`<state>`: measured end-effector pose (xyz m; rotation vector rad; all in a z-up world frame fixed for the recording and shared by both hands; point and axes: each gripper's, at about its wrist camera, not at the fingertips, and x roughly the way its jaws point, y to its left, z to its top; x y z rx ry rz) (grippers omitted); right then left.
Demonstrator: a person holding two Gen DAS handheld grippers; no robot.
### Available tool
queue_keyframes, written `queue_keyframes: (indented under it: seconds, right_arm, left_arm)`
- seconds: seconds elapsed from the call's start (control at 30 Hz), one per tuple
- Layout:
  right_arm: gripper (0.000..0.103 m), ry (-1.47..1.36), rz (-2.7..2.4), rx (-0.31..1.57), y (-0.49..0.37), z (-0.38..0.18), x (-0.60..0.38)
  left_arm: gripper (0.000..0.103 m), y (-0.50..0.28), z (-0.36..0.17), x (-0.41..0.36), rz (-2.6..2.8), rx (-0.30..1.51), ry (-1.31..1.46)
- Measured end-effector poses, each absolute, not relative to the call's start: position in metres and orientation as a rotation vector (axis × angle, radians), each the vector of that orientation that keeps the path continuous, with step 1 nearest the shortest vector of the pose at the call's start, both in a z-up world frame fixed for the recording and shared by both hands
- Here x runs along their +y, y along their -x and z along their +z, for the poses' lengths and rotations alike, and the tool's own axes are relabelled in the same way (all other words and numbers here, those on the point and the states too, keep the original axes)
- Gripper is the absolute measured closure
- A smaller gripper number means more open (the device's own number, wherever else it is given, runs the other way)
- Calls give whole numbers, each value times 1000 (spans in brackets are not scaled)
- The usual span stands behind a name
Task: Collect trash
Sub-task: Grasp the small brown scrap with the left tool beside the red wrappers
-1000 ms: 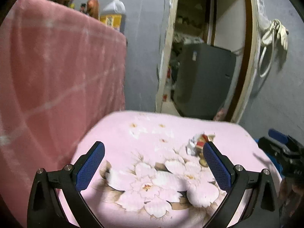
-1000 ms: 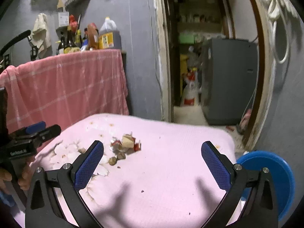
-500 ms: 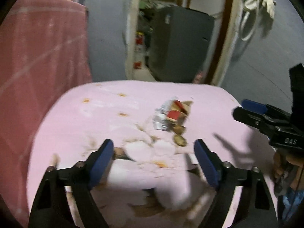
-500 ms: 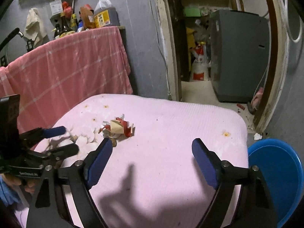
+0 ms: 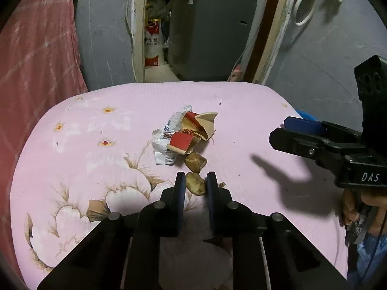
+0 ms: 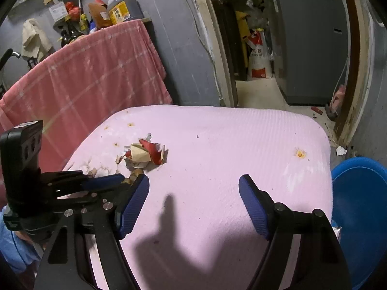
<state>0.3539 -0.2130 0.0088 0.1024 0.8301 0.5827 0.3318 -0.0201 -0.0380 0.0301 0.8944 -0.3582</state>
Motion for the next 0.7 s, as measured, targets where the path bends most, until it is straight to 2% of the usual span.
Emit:
queue_keyframes:
  seconds: [0.5, 0.57, 0.7]
  right_arm:
    - [28, -16, 610, 878, -355, 4, -184]
    - [39, -3, 633, 889, -355, 3, -176]
    - [47, 14, 701, 938, -358, -1, -156]
  left_arm:
    - [90, -323, -32, 27, -201, 859, 9]
    - [90, -324, -31, 34, -187, 853, 37]
    - [90, -318, -31, 45, -172, 842, 93]
